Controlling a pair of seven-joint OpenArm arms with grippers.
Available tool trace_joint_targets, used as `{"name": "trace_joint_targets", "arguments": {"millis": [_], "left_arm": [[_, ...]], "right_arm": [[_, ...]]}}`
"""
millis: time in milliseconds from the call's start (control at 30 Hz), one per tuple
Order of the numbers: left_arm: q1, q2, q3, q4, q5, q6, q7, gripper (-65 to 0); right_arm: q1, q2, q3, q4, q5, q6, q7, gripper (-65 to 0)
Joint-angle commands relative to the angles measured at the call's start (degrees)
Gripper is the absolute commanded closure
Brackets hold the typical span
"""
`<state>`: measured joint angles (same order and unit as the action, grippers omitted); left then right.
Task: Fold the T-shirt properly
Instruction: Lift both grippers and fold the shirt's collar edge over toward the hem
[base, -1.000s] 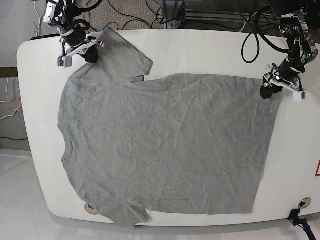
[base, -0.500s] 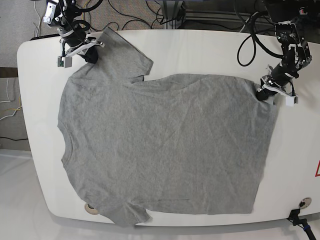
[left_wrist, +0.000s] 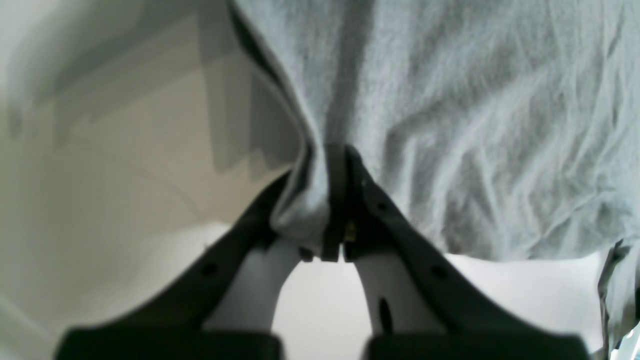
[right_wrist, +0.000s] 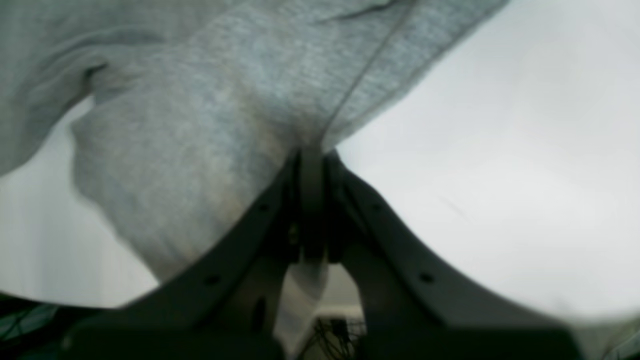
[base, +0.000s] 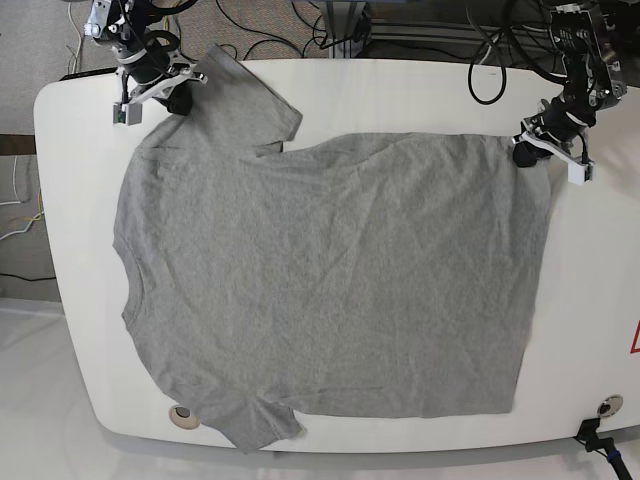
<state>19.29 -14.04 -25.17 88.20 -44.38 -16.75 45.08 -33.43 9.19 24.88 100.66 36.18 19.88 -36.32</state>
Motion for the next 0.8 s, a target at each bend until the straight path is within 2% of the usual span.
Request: {"name": "trace_joint_targets", "arguments": {"millis": [0, 333, 567, 600, 700, 767], "left_arm": [[0.7, -0.9, -0.3, 2.4, -0.7, -0.4, -0.6, 0.0], [11.3, -0.9, -0.3, 11.8, -0.8, -0.4, -0.6, 0.0], [18.8, -1.8, -0.5, 17.5, -0.9, -0.5, -0.7, 0.0], [19.1, -1.8, -0.5, 17.7, -1.0, -0.5, -0.8, 0.0], [18.6, -1.7, -2.9, 17.7, -1.0, -0.8, -0.8, 0.0], [15.4, -1.7, -3.3, 17.7, -1.0, -3.1, -0.6, 0.0]], "right_arm": [[-1.6, 0.6, 0.6, 3.2, 0.5, 0.2, 0.8, 0.0], [-11.2, 0.5, 0.6, 11.7, 0.7, 0.2, 0.8, 0.0], [-17.1, 1.0, 0.7, 12.2, 6.5, 0.3, 2.4, 0.0], [-17.4, 1.0, 1.4, 12.3, 6.8, 0.6, 3.4, 0.0], [-16.5, 1.1, 4.2, 13.2, 7.0, 4.8, 3.7, 0.0], [-14.5, 1.1, 6.1, 13.3, 7.0, 7.2, 3.6, 0.0]]}}
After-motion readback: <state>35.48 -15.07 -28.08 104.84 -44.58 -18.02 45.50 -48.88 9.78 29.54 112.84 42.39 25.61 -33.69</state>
